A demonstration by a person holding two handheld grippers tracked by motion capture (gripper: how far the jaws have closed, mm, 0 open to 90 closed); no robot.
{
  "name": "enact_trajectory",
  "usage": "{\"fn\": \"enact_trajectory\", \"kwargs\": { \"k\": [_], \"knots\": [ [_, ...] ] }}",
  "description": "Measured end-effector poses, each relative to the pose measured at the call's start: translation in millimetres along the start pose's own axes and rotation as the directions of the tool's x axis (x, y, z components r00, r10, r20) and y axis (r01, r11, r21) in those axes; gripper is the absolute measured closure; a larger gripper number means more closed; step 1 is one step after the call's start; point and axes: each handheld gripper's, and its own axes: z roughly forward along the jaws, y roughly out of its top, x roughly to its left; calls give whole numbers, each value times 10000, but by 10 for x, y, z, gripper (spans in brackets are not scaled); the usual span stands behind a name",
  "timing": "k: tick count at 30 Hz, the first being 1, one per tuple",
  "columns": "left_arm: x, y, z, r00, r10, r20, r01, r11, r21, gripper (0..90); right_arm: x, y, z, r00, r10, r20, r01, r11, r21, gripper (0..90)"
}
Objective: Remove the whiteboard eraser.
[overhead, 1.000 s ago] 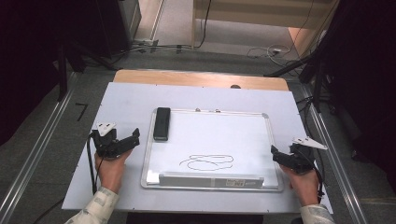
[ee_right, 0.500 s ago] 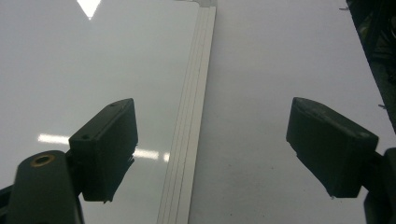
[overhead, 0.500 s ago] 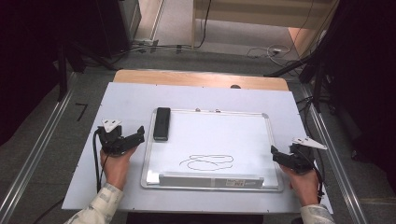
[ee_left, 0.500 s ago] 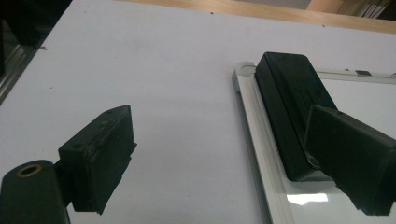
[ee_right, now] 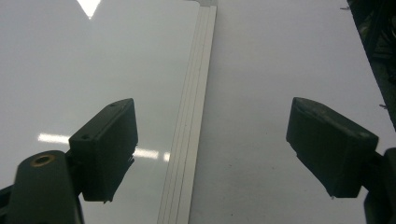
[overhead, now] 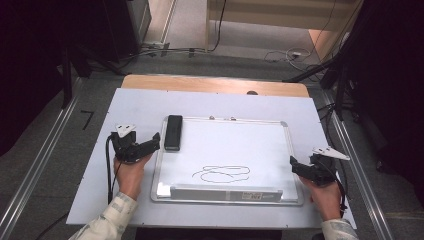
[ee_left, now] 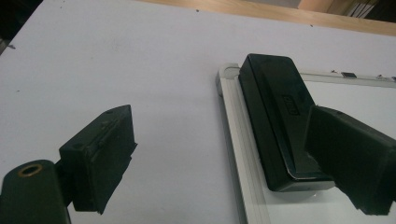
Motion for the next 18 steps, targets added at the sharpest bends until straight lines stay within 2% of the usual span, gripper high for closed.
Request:
{"fn": "enact_trajectory", "kwargs": {
  "k": [18],
  "knots": [
    [-164,42,140,9995,212,215,-218,9994,287,96,3,0,1,10000,-45,9,45,10000,20,152]
  ]
}}
